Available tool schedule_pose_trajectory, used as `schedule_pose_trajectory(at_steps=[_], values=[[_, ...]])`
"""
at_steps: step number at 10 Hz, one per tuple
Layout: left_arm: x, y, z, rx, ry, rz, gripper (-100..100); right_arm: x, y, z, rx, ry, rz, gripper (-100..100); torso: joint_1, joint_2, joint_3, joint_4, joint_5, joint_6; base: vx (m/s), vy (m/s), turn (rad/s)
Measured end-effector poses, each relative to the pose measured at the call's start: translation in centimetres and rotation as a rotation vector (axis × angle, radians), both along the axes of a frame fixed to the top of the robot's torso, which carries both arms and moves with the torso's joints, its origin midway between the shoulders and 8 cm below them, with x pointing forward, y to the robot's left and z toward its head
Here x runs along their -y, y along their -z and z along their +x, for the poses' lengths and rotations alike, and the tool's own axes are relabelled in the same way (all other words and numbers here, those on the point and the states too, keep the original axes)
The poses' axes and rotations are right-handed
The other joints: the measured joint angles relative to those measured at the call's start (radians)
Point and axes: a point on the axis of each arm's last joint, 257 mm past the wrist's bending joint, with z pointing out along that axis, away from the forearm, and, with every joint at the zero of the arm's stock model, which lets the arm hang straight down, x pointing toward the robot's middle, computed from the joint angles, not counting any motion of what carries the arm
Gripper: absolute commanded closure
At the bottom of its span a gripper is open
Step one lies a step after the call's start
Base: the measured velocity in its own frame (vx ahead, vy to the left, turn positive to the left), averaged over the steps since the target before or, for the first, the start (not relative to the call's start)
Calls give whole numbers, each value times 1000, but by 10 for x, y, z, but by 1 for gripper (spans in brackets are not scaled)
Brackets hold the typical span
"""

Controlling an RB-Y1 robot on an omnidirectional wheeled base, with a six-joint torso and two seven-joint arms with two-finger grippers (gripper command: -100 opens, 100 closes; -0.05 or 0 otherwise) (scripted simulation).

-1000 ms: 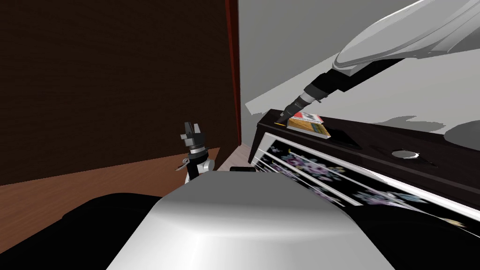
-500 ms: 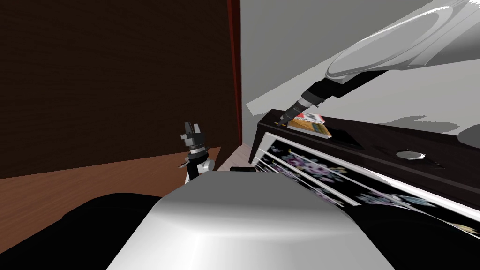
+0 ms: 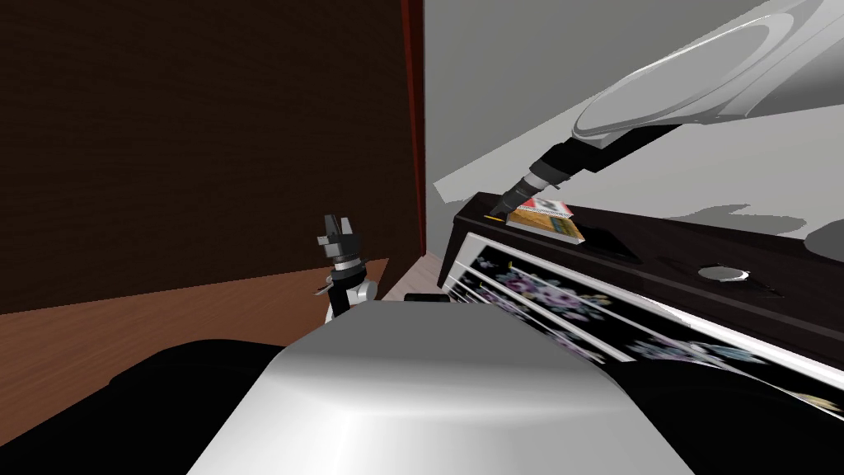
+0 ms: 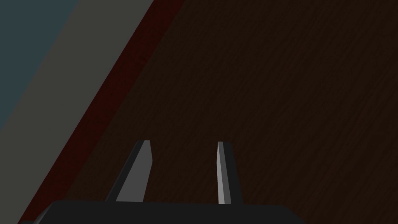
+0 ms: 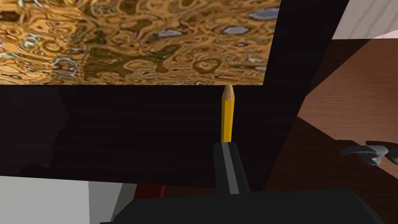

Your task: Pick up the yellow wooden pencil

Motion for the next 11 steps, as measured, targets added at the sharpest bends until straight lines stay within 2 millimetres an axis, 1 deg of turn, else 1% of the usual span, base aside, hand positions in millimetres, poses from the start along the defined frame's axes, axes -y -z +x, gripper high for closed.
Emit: schedule_pose_trajectory(at_steps=[2,4,6,9,11], values=[[0,0,0,0,0,0,0,0,0,0,0,0,0,-100,0,0,0,0,0,0,4,5,28],[0,0,0,0,0,0,0,-7,-12,0,16,12,57,-100,1,-1,0,0,0,0,14,22,59],[0,0,0,0,0,0,0,-10,-17,-1,9,27,110,-100,1,-1,-1,0,0,0,12,17,55],[0,0,0,0,0,0,0,-10,-22,-8,-18,55,187,-100,0,0,0,0,0,0,-1,-6,58],[0,0,0,0,0,0,0,-8,-24,-13,-42,61,199,-100,-2,1,0,0,0,0,-17,-30,17]])
